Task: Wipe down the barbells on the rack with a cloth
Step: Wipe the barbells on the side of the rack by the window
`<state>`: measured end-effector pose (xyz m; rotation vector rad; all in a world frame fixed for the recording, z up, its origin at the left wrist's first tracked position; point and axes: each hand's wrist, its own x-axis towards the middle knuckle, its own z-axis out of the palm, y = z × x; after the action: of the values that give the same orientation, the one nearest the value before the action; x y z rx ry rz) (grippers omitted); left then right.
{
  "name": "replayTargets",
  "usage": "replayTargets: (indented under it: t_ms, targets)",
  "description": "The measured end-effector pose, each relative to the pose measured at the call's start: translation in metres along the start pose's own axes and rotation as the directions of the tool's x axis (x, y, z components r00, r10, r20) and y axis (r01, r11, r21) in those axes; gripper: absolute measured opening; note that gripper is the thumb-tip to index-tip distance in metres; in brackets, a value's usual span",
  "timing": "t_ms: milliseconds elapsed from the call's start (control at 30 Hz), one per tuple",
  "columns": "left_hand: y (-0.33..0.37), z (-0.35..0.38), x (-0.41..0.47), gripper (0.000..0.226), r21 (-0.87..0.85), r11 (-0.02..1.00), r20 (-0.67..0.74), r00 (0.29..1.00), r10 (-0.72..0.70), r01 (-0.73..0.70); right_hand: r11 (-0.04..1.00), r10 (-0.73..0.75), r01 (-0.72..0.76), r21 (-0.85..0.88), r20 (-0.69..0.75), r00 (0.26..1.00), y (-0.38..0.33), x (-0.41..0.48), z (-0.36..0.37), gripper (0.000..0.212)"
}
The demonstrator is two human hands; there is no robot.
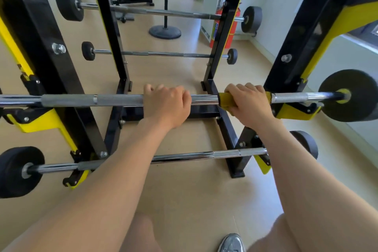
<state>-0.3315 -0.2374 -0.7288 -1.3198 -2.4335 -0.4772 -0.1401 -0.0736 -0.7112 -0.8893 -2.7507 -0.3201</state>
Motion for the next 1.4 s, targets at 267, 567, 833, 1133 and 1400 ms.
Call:
replayTargets:
  t_ms: [267,567,833,1133,1400]
  targets:
    - [0.009,-0.008,0.009,0.073,-0.196,0.976,-0.016,0.995,-0.094,0.089,0.988,-0.132,0.137,0.067,-0.083,0.988,-0.120,-0.008,0.010,0.065]
    - [0.046,-0.002,0.021,0.030,-0.159,0.973,-0.015,0.985,-0.171,0.167,0.988,-0.018,0.018,0.153,0.002,1.000,0.013,-0.022,-0.001,0.052]
    - [0.166,0.011,0.047,0.033,-0.286,0.889,0.109,0.909,0.402,-0.359,0.937,0.325,-0.328,0.116,0.049,0.945,0.076,-0.042,-0.016,0.061]
    - [0.201,0.032,0.046,0.055,-0.116,0.955,0.083,0.956,0.282,-0.272,0.585,0.811,-0.615,0.529,-0.374,0.449,0.081,-0.032,-0.031,0.027]
    - [0.193,0.037,0.043,0.038,0.008,0.920,0.031,0.920,0.392,-0.392,0.785,0.606,-0.610,0.108,0.068,0.793,0.044,-0.021,-0.032,0.033]
